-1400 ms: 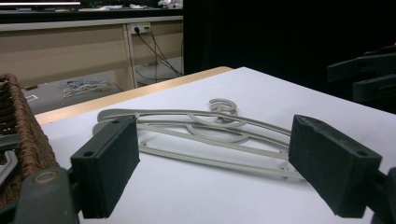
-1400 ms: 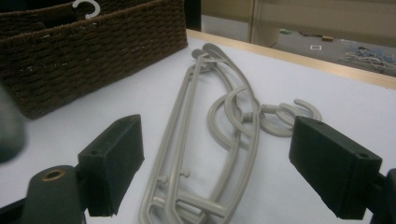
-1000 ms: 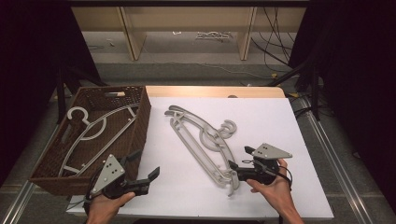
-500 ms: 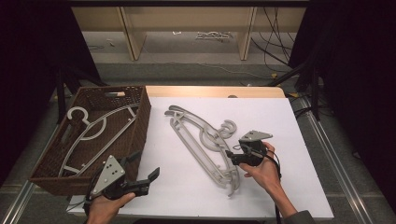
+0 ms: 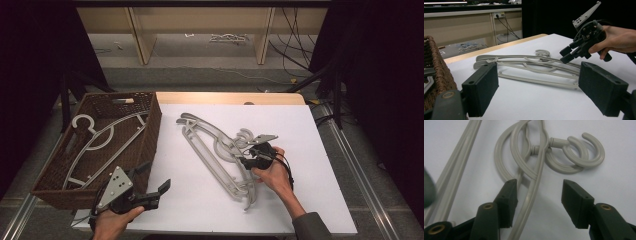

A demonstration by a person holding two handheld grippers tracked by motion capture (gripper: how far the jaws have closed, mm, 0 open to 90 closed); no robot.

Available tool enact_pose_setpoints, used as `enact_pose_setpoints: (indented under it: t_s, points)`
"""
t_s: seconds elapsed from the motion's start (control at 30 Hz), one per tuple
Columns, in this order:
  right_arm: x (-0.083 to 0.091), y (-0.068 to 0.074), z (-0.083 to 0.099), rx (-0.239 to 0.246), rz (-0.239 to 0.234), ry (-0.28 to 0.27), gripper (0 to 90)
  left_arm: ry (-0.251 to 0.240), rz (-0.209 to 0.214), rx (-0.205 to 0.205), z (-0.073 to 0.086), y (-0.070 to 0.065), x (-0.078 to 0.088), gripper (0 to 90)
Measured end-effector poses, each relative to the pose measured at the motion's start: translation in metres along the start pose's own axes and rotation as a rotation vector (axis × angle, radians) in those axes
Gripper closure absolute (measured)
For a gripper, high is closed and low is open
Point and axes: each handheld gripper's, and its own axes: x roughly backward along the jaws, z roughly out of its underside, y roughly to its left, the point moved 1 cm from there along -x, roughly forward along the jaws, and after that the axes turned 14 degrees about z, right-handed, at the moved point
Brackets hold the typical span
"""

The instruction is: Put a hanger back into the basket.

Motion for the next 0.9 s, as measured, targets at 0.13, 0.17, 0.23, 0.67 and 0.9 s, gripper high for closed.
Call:
enact_pose_setpoints:
  t_s: [0.13, 0.17, 0.23, 0.67, 0.9]
  points:
    - [-0.006, 0.002, -0.002, 0.019, 0.004, 0.003, 54.2, 0.003, -0.001, 0.003, 0.0, 0.0, -0.001, 16.2]
    - [-0.009, 0.003, -0.002, 0.026, 0.009, 0.006, 55.1, 0.005, 0.001, 0.001, 0.0, 0.0, 0.0, 16.2]
    - [-0.01, 0.005, -0.003, 0.013, 0.0, 0.04, 58.8, 0.011, 0.005, -0.001, 0.001, 0.0, 0.0, 16.2]
    - [-0.024, 0.006, -0.007, 0.004, -0.028, 0.078, 72.8, 0.016, 0.011, 0.005, 0.001, 0.0, -0.001, 16.5]
    - [-0.025, 0.007, -0.009, -0.068, -0.004, 0.094, 77.0, 0.018, 0.014, 0.005, 0.001, -0.001, -0.001, 16.6]
